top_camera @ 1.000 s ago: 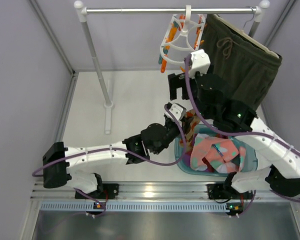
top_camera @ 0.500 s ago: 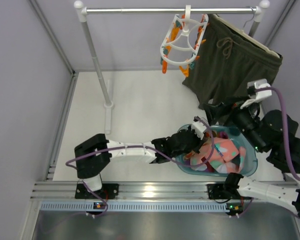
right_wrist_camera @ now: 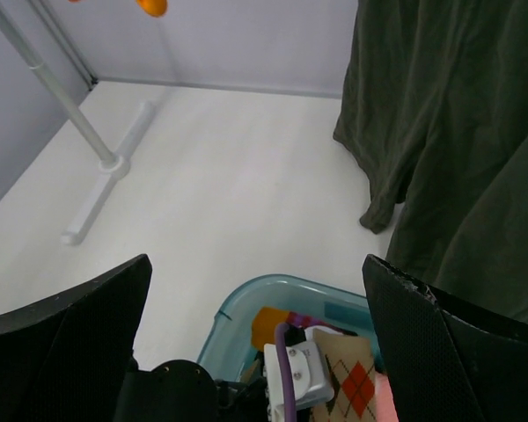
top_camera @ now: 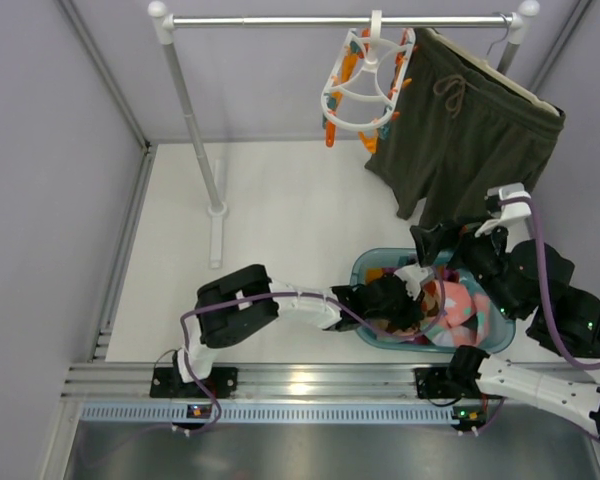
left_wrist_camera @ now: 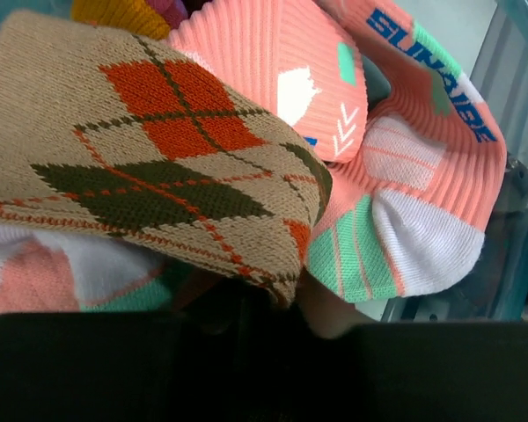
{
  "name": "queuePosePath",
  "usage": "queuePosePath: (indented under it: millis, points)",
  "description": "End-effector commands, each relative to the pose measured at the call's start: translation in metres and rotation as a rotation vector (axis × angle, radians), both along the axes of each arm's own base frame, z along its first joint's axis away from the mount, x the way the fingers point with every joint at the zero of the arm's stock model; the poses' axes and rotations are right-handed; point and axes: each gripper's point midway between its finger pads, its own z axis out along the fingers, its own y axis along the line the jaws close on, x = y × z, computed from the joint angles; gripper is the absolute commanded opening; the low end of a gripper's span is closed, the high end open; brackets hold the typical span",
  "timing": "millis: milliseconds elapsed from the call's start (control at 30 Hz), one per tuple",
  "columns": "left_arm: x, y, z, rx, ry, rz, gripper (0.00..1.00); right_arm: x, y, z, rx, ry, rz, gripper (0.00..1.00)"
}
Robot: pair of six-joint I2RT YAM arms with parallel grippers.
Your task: Remove the socks clipped to the hanger
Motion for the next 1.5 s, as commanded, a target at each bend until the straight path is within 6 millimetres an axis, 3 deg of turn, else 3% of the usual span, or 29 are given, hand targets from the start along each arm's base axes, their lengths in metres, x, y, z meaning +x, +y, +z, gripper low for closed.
queuePosePath:
  millis: [0,167,267,333,400,500,567,633,667,700,767,800,867,900,967,1033,1167,1367,1467]
  points:
    - [0.006,-0.001,0.030,-0.034,0.010,0.059,0.24,0.004,-0.011,-0.011,-0.003,0.020,-0.077,0.99]
    - [0.038,0.029,0.067,-0.006,-0.085,0.273,0.71,0.011,-0.023,-0.035,-0.049,0.069,-0.182,0.99]
    - [0.043,0.046,0.094,-0.023,-0.118,0.323,0.82,0.014,-0.025,-0.047,-0.049,0.088,-0.207,0.99]
    - [0.047,0.058,0.103,-0.019,-0.139,0.356,0.99,0.016,-0.028,-0.049,-0.049,0.092,-0.223,0.99]
    - [0.052,0.072,0.122,-0.029,-0.165,0.406,0.99,0.020,-0.031,-0.052,-0.058,0.099,-0.248,0.99]
    - [0.062,0.103,0.132,0.028,-0.198,0.513,0.99,0.026,-0.027,-0.057,-0.063,0.121,-0.231,0.99]
    - [0.077,0.143,0.122,0.135,-0.233,0.654,0.99,0.035,-0.034,-0.058,-0.046,0.115,-0.250,1.00]
    - [0.098,0.186,0.128,0.169,-0.231,0.787,0.99,0.040,-0.036,-0.069,-0.050,0.139,-0.244,0.99]
    - [0.105,0.202,0.127,0.164,-0.198,0.840,0.99,0.045,-0.047,-0.073,-0.064,0.152,-0.283,1.00]
    - [0.118,0.241,0.124,0.193,-0.177,0.916,0.99,0.046,-0.045,-0.078,-0.063,0.166,-0.264,0.99]
    - [0.129,0.278,0.120,0.183,-0.120,1.002,0.99,0.047,-0.059,-0.086,-0.047,0.177,-0.310,0.99]
    - [0.136,0.320,0.120,0.189,-0.104,1.091,0.99,0.045,-0.061,-0.089,-0.040,0.181,-0.311,0.99]
    - [0.138,0.360,0.122,0.195,-0.086,1.192,0.99,0.037,-0.074,-0.088,-0.032,0.155,-0.352,0.99]
    - [0.135,0.391,0.127,0.209,-0.083,1.256,0.99,0.033,-0.079,-0.092,-0.046,0.161,-0.366,1.00]
    - [0.129,0.418,0.142,0.204,-0.103,1.320,0.99,0.024,-0.093,-0.090,-0.075,0.149,-0.408,0.99]
    - [0.113,0.432,0.165,0.187,-0.109,1.305,0.99,0.013,-0.101,-0.095,-0.110,0.175,-0.420,1.00]
    - [0.091,0.437,0.198,0.197,-0.124,1.179,0.99,-0.002,-0.108,-0.095,-0.119,0.185,-0.415,0.99]
    - [0.076,0.474,0.201,0.322,-0.245,1.186,0.99,-0.008,-0.109,-0.087,-0.133,0.125,-0.383,0.99]
    - [0.079,0.479,0.199,0.310,-0.258,1.239,0.98,-0.003,-0.108,-0.091,-0.157,0.139,-0.382,0.99]
